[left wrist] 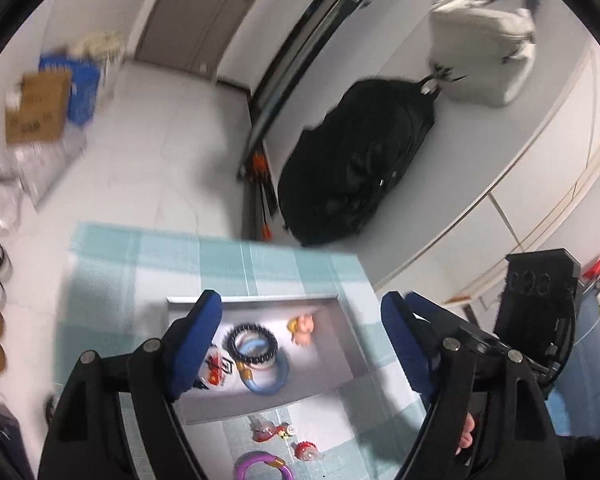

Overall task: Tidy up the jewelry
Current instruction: 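Move both grippers back from the box to the remaining loose items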

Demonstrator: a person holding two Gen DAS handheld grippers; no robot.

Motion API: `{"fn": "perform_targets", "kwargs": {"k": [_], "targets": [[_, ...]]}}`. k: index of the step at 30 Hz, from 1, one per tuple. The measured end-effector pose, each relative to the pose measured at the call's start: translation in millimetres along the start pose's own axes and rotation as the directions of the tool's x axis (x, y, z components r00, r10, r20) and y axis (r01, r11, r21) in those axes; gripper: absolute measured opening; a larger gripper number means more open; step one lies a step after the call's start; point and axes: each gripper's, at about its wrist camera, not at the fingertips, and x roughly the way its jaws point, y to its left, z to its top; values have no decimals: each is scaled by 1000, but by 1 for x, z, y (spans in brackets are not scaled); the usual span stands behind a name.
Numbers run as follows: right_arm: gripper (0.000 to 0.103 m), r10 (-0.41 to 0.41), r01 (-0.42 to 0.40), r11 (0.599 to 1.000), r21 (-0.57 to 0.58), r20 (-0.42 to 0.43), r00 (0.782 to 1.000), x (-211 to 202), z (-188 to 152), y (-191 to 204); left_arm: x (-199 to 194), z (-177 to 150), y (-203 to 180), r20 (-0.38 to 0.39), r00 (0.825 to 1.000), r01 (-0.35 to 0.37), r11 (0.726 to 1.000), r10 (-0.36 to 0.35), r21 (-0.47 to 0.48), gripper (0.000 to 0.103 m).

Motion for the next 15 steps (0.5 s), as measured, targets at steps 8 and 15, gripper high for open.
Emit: {"fn": "perform_targets", "kwargs": {"k": [8,15], "targets": [[103,34,-23,989,-149,69,997,-45,-24,39,-67,-30,-55,283,939,-241,961,195,137,78],[103,-80,130,955,-265,192,978,-70,-57,77,-67,-56,-59,240,900,-400,908,363,125,78]]}}
